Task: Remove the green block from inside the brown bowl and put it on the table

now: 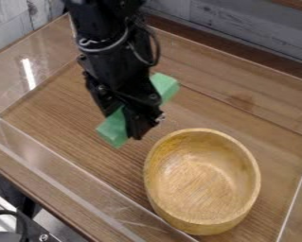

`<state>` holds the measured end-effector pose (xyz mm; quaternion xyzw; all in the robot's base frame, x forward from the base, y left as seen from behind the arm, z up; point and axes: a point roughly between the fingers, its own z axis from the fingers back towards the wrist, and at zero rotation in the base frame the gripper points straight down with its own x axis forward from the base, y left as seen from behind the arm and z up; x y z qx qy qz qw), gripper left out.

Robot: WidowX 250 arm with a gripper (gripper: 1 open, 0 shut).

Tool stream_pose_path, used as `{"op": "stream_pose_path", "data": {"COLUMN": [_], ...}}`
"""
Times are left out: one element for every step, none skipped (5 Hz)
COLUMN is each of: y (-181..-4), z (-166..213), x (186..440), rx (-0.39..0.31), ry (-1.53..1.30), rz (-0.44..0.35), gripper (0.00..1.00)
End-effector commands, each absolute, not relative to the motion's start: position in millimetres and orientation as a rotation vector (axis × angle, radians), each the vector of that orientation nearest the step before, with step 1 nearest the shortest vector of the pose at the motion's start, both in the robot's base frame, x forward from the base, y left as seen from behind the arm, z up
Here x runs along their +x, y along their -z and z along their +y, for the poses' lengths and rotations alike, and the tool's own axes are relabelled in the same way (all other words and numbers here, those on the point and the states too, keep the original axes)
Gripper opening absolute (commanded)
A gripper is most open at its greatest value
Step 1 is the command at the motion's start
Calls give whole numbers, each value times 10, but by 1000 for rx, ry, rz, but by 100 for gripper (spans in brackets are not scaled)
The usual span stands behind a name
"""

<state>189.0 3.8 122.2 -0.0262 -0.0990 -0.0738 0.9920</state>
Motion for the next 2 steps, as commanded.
{"op": "stream_pose_path", "data": {"y": [-1183, -1100], "z": [191, 308], "x": [1952, 2012], "rx": [-36, -24], "ry": [148, 132], "rz": [-221, -218], "gripper": [0, 0]}}
